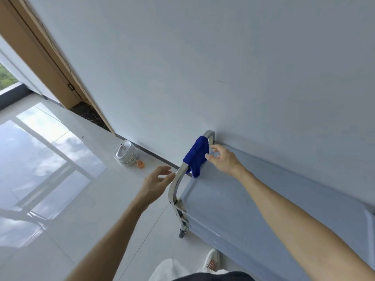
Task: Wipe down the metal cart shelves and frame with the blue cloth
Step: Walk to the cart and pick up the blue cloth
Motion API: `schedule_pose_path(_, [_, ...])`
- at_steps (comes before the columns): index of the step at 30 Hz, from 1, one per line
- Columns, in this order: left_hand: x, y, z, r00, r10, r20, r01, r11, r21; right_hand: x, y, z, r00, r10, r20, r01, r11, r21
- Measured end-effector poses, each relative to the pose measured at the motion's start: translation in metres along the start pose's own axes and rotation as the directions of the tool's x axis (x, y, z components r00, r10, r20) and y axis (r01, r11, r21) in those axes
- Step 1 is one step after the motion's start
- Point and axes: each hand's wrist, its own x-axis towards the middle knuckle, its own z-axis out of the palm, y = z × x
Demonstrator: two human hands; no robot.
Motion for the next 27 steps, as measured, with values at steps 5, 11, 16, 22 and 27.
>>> schedule_pose_path(5, [0.057,0.008,0.012,0.996,-0.055,0.071,0.054,0.998,0.021,0.017,0.014,-0.002,0.998,0.065,-0.025,-0.064,0.998,0.014])
schedule_pose_path(11, [0.117,0.015,0.032,0.973,-0.153,0.173,0.137,0.985,0.102,0.017,0.034,-0.001,0.980,0.183,-0.083,-0.181,0.983,0.033])
schedule_pose_path(16, [0.147,0.012,0.051,0.976,-0.128,0.174,0.082,0.965,0.250,0.013,0.045,0.001,0.963,0.239,-0.121,-0.236,0.971,0.040])
schedule_pose_path(22, [0.163,0.014,0.042,0.995,-0.035,0.088,0.009,0.961,0.278,0.020,0.045,0.006,0.956,0.253,-0.147,-0.251,0.967,0.028])
schedule_pose_path(27, [0.163,0.017,0.023,0.972,0.010,0.236,-0.069,0.968,0.242,0.036,0.027,0.010,0.972,0.188,-0.145,-0.187,0.982,0.021])
